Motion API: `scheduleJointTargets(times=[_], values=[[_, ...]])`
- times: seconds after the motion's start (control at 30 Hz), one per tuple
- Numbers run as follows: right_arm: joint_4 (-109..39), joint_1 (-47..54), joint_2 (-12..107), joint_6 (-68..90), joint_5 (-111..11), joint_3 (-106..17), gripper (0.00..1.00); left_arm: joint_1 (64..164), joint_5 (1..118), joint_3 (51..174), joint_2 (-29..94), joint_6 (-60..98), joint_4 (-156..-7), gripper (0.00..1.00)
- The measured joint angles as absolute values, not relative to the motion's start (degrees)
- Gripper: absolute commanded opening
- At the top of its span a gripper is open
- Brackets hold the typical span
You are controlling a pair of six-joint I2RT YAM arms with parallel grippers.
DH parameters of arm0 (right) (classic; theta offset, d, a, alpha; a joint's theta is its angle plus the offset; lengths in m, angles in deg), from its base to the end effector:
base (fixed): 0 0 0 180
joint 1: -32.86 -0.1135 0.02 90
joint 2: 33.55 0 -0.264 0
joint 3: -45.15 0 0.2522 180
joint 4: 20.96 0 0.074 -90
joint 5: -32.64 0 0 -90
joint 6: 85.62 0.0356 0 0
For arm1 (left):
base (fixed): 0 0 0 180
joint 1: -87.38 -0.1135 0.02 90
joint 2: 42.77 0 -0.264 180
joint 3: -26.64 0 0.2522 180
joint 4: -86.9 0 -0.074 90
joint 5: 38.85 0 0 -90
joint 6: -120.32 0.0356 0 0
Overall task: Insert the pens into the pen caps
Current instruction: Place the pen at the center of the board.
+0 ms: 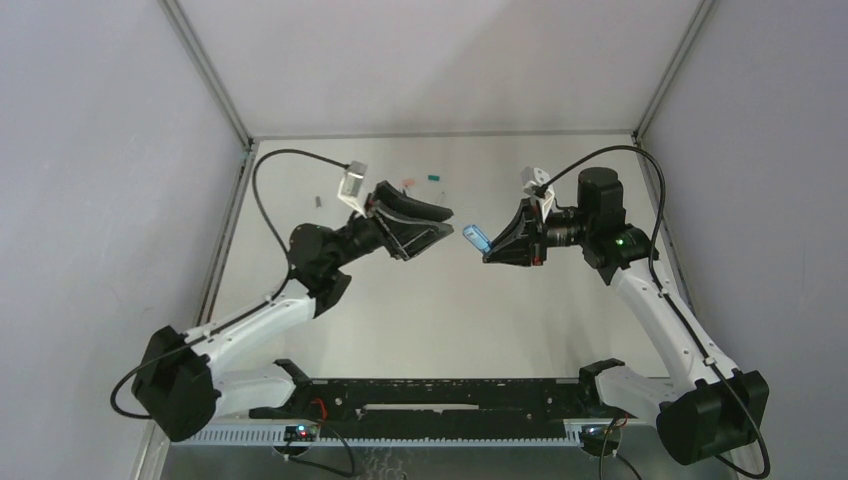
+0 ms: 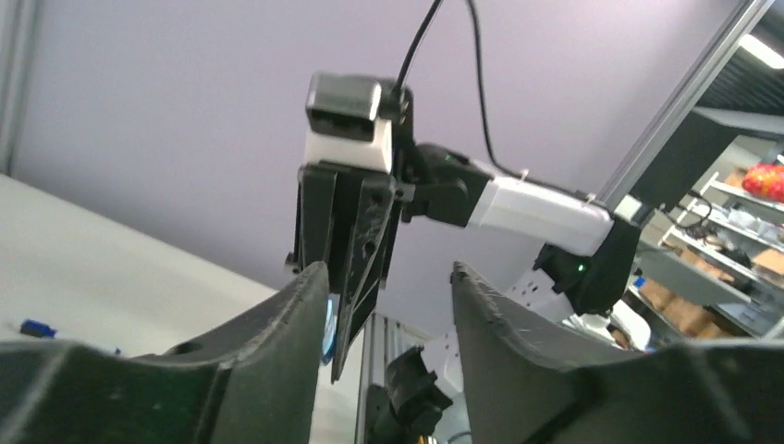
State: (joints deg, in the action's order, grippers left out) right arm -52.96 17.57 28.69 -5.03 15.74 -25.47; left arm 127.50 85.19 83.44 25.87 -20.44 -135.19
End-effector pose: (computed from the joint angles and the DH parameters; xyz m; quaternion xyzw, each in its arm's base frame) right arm 0.2069 0.0919 0.3501 -0.4622 0.5870 0.5203 0.4136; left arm 0.1860 -0.1828 0.3598 0.2086 0.4978 -0.6931 0.4779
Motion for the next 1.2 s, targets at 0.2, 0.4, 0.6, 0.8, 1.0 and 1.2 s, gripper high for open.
scheduleJointTargets(times=[0.2, 0.4, 0.6, 0.8, 1.0, 1.2], values=[[-53.8, 17.4, 28.7, -6.4, 18.1, -25.5, 0.0, 126.8, 83.0, 82.3, 22.1, -15.4, -136.7, 0.61], [-53.8, 17.2, 28.7, -6.8, 19.2, -25.5, 0.0, 127.0, 84.6, 82.3, 25.1, -13.2, -136.3, 0.56], [-53.8, 16.8, 28.7, -6.8, 19.7, -25.5, 0.0, 128.0, 86.4, 82.4, 27.9, -12.6, -135.7, 0.43], [-53.8, 16.7, 28.7, -6.8, 19.9, -25.5, 0.0, 128.5, 87.9, 82.5, 29.8, -12.7, -135.7, 0.35], [-53.8, 16.7, 28.7, -6.6, 19.6, -25.5, 0.0, 128.9, 89.9, 83.3, 31.0, -13.1, -135.8, 0.1], [-53.6, 16.8, 28.7, -5.5, 19.8, -25.5, 0.0, 129.1, 91.8, 85.3, 32.3, -13.1, -135.5, 0.0]])
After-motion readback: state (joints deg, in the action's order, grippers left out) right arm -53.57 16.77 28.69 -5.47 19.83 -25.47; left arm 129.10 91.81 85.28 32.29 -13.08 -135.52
